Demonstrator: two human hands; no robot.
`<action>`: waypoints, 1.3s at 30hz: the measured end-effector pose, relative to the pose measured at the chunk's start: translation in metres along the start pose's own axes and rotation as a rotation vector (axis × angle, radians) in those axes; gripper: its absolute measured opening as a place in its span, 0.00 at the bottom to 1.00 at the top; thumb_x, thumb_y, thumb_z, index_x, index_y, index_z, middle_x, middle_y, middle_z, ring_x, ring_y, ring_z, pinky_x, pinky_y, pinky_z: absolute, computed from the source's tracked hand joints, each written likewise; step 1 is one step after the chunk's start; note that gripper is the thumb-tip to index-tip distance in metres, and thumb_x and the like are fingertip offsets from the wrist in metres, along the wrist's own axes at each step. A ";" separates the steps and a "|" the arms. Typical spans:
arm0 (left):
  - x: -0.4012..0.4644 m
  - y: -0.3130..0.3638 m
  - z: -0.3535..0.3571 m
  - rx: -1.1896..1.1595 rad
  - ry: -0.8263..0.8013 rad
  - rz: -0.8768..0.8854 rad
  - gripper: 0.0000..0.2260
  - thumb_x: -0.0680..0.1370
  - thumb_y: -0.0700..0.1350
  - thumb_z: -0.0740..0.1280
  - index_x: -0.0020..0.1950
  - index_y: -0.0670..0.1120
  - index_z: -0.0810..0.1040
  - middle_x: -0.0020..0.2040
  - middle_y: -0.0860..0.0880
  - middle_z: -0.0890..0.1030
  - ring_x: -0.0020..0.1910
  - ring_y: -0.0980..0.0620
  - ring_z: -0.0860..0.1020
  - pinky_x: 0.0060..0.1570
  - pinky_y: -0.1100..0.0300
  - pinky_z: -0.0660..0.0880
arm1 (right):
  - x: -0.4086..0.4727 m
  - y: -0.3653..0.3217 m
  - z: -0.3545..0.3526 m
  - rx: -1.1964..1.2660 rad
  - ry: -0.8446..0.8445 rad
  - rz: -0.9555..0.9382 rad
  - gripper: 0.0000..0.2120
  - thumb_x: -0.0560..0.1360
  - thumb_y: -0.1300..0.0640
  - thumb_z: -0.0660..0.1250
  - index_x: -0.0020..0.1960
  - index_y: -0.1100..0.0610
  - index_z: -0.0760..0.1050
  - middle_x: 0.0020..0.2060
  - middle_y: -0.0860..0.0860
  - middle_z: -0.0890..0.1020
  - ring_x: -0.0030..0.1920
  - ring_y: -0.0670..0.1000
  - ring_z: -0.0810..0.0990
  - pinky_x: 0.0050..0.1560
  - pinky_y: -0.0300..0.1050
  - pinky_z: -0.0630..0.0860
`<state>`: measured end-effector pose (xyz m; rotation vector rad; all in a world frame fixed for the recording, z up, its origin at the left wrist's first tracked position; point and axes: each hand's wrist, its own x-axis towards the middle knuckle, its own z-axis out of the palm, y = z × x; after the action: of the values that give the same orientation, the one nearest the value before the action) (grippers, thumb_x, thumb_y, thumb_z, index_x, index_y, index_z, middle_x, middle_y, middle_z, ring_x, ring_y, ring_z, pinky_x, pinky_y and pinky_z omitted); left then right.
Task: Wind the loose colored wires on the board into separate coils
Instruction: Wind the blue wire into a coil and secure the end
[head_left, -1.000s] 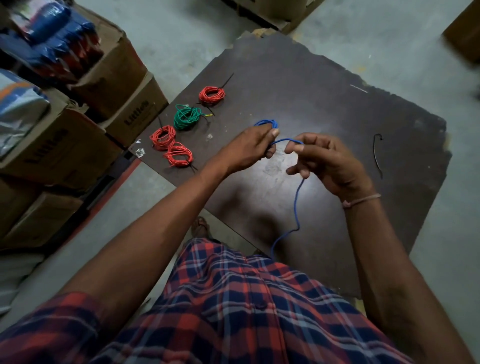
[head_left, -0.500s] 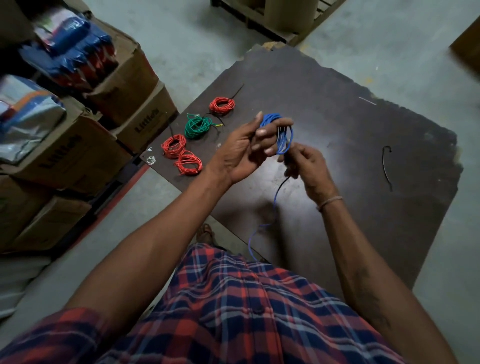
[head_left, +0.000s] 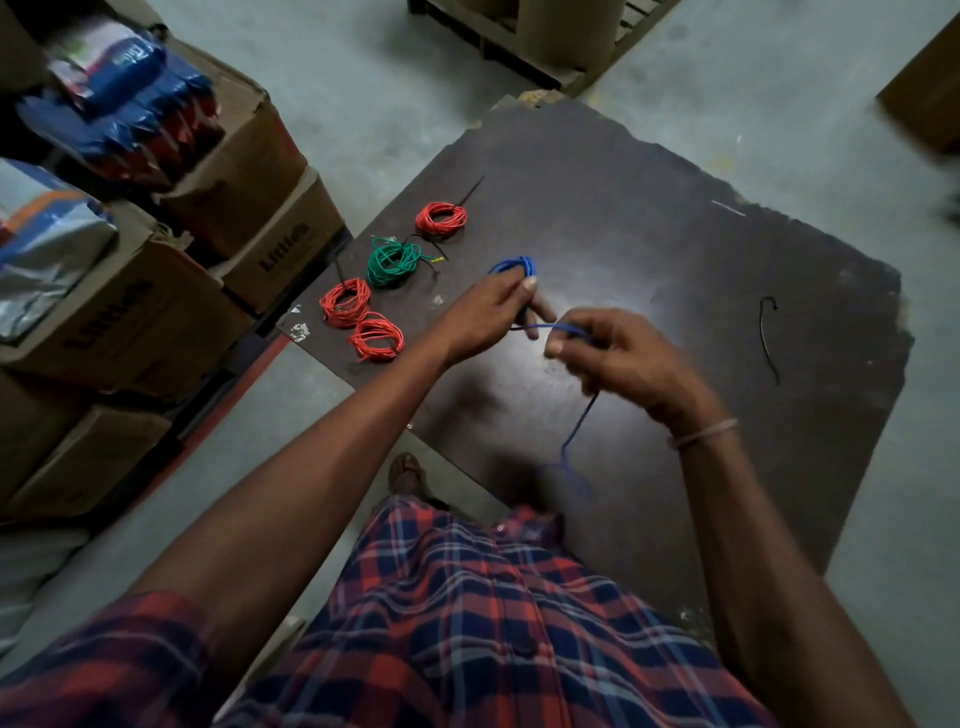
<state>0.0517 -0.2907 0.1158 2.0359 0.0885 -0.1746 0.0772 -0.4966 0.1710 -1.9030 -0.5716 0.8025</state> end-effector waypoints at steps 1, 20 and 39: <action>-0.005 -0.003 0.001 -0.021 -0.043 -0.001 0.18 0.88 0.49 0.53 0.48 0.42 0.77 0.40 0.51 0.85 0.36 0.54 0.80 0.44 0.60 0.73 | 0.003 0.001 -0.010 0.040 0.040 -0.019 0.06 0.80 0.59 0.70 0.49 0.61 0.81 0.32 0.54 0.75 0.30 0.49 0.75 0.29 0.38 0.73; -0.015 0.019 0.008 -1.240 0.224 -0.031 0.15 0.88 0.46 0.52 0.60 0.36 0.72 0.47 0.42 0.86 0.36 0.52 0.82 0.50 0.57 0.81 | 0.024 0.044 0.054 -0.390 0.071 -0.049 0.13 0.85 0.53 0.61 0.67 0.52 0.76 0.34 0.53 0.84 0.37 0.50 0.81 0.43 0.44 0.75; -0.057 -0.006 0.040 -0.452 -0.119 -0.073 0.21 0.88 0.47 0.52 0.60 0.31 0.77 0.32 0.45 0.75 0.27 0.50 0.63 0.33 0.61 0.69 | 0.021 0.028 -0.025 -0.553 0.285 -0.327 0.04 0.76 0.52 0.75 0.46 0.53 0.84 0.38 0.47 0.80 0.38 0.46 0.75 0.40 0.28 0.66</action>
<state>-0.0088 -0.3233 0.1021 1.5695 0.1162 -0.2937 0.1113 -0.5093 0.1481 -2.2828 -0.9621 0.1566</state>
